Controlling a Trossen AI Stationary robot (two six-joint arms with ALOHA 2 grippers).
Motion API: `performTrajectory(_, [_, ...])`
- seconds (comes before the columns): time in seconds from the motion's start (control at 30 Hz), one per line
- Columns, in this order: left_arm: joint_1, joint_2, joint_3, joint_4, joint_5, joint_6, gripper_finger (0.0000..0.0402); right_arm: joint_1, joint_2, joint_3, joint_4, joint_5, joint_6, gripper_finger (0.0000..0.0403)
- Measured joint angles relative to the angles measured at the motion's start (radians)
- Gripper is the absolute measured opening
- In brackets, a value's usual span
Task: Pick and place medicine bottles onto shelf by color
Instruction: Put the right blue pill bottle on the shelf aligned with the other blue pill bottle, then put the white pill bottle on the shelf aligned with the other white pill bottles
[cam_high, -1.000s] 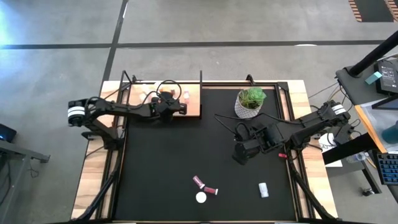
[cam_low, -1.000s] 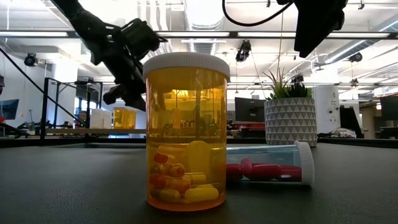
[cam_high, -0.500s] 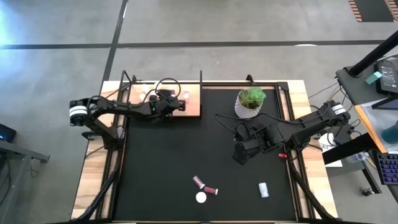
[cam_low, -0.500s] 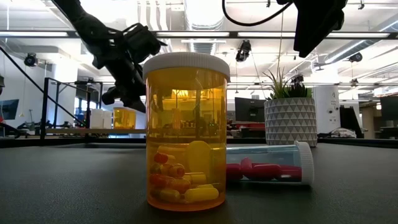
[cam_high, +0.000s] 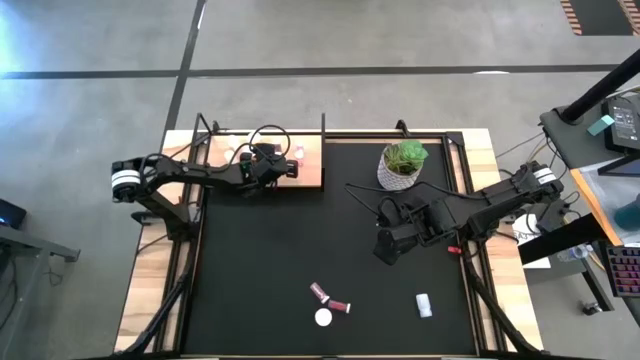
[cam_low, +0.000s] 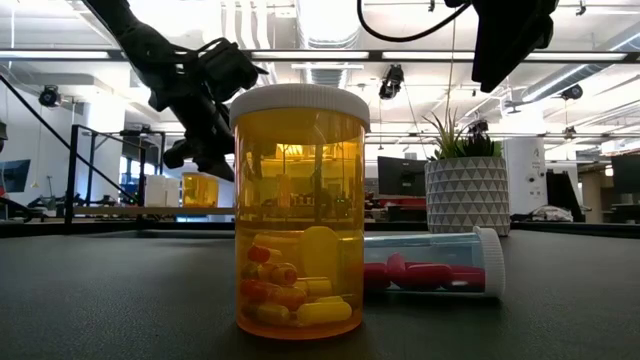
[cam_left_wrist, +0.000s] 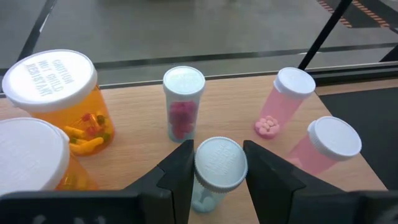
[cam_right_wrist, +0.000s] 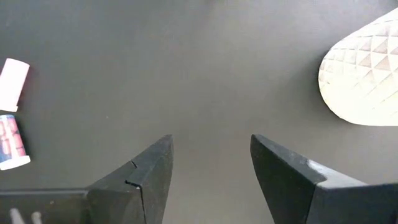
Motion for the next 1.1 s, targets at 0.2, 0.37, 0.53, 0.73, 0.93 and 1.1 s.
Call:
performTrajectory(0.2, [0.007, 0.002, -0.002, -0.010, 0.009, 0.001, 0.0133, 0.000, 0.000, 0.000, 0.000, 0.000, 0.002, 0.0203])
performTrajectory(0.37, [0.011, 0.002, -0.002, -0.004, 0.009, 0.000, 0.0147, 0.000, 0.000, 0.000, 0.000, 0.000, 0.016, 0.0203])
performTrajectory(0.53, [0.011, 0.002, -0.001, -0.003, 0.016, -0.007, 0.0159, 0.000, 0.000, 0.000, 0.000, 0.000, 0.017, 0.0203])
performTrajectory(0.73, [0.011, -0.004, 0.014, -0.002, 0.037, -0.008, 0.0177, 0.000, 0.000, 0.000, 0.000, 0.000, 0.018, 0.0203])
performTrajectory(0.93, [0.010, -0.037, 0.015, -0.002, 0.067, -0.008, 0.0192, 0.000, 0.000, 0.000, 0.000, -0.002, 0.031, 0.0203])
performTrajectory(1.1, [0.010, -0.102, 0.015, -0.002, 0.074, -0.001, 0.0195, 0.000, 0.000, 0.000, 0.000, -0.005, 0.038, 0.0203])
